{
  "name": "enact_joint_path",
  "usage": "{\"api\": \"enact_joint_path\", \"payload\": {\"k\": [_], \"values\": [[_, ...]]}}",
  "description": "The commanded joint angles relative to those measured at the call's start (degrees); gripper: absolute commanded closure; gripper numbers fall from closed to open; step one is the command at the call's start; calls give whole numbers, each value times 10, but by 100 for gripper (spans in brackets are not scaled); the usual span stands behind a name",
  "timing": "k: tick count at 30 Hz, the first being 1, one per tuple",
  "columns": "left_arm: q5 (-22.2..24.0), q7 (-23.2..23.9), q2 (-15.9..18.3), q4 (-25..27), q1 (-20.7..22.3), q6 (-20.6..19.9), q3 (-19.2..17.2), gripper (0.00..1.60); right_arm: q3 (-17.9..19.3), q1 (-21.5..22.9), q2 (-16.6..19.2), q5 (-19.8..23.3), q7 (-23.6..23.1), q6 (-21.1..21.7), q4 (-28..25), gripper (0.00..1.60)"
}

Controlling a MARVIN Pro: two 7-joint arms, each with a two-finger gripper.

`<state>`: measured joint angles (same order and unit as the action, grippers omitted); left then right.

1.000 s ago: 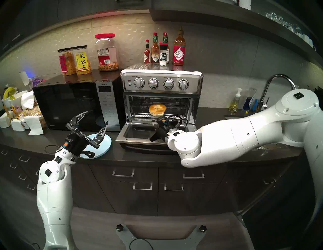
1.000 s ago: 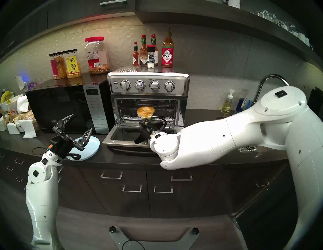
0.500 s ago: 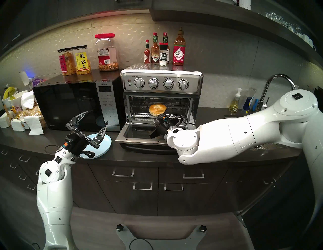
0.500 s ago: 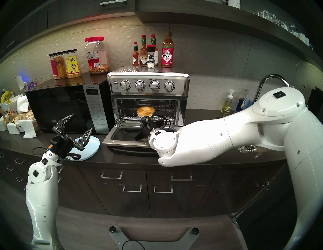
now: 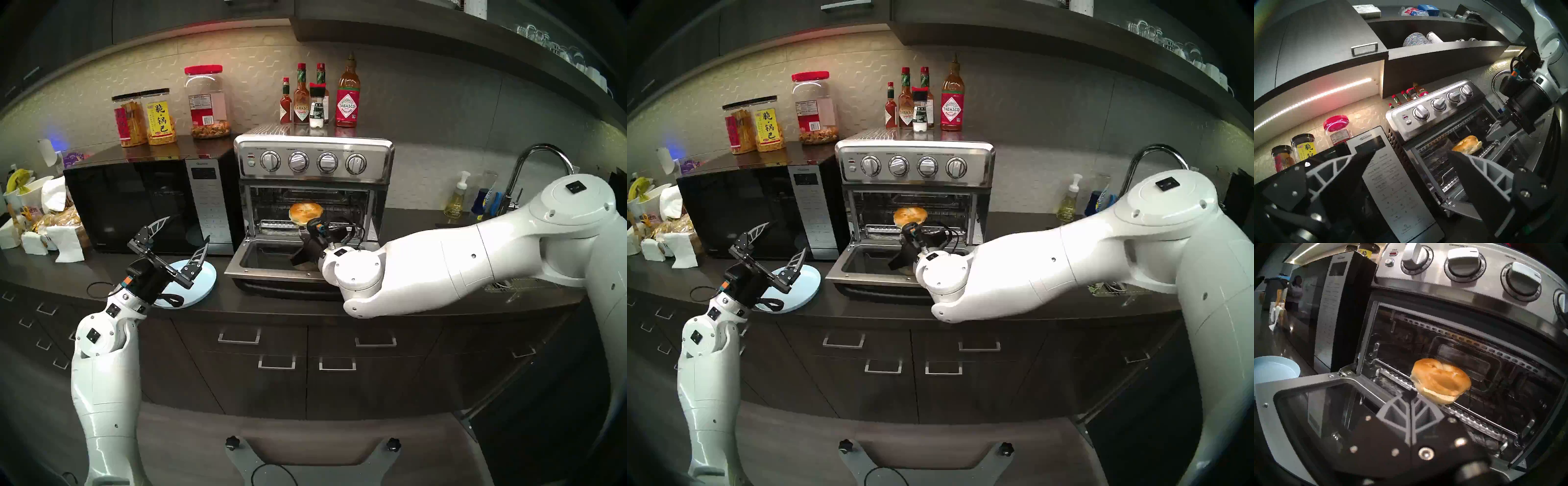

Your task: Open the oven and place the bagel inside on the rack

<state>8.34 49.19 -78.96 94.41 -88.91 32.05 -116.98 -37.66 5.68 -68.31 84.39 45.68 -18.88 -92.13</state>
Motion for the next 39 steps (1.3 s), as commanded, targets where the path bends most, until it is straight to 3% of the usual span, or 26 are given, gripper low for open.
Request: {"api": "enact_joint_path", "payload": {"k": [1,12,39], "values": [[4,1,1,10,5,1,1,0,16,5,-7,14,-7,2,12,160],[4,1,1,10,5,1,1,0,31,-6,-26,62,-31,20,51,160],[4,1,1,10,5,1,1,0,27,-20,-46,45,-10,9,89,160]]}}
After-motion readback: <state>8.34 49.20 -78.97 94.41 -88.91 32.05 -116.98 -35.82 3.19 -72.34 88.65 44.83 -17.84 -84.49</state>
